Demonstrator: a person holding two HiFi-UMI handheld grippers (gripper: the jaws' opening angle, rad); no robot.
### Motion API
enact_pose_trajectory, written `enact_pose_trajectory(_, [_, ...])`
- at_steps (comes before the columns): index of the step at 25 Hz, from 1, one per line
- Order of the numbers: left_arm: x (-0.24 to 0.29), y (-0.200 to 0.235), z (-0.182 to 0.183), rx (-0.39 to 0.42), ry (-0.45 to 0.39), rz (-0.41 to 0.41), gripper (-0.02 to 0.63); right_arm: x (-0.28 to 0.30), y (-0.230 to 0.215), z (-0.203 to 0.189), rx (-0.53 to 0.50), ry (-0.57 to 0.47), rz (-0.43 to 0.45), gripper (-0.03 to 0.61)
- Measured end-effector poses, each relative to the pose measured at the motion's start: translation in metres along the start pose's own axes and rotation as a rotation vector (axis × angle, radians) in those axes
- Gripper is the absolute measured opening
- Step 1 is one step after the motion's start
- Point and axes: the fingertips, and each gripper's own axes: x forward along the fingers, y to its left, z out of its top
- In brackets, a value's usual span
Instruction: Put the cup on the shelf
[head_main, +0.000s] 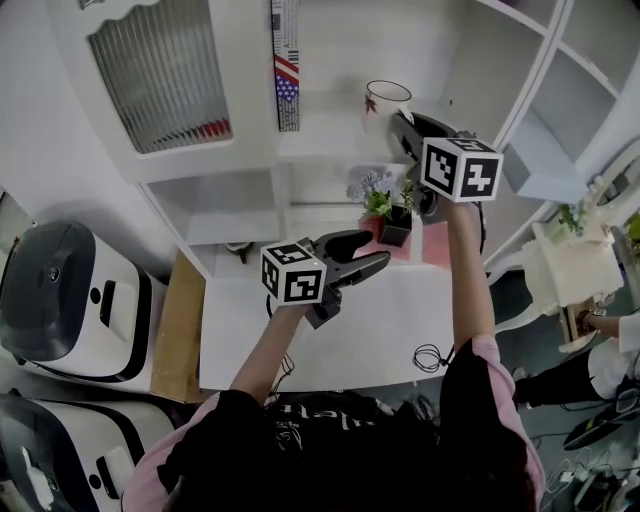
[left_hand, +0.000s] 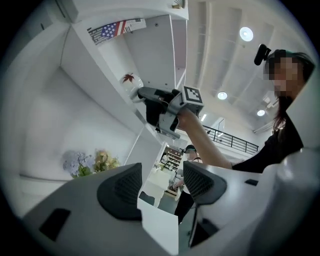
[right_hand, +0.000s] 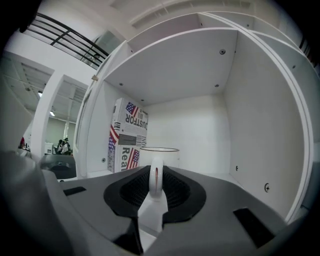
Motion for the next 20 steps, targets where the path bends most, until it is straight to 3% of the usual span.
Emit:
enact_pose_trajectory(6, [-0.021, -0.005, -0.024, -0.131, -0.057, 0.006, 0.265, 0.012, -0.012, -0.002, -0.025, 0.045, -0.095, 0.092])
enact_pose_trajectory(15, [-0.047, -0.012, -0.035, -0.146, -0.067, 0.023, 0.265, 0.009, -0.006, 0.002, -0.055, -0.004, -0.098, 0.098])
enact_pose_trajectory(18, [-0.056, -0.011, -0.034, -0.164, -0.097, 0.026, 0.262, 0.005, -0.008, 0.002, -0.047, -0.016, -0.108, 0.172])
enact_pose_trajectory(20, [-0.060, -0.011, -0.033, -0.163, -0.105, 0.029, 0.261, -0.001, -0.008, 0.005, -0.042, -0.036, -0.110, 0.176])
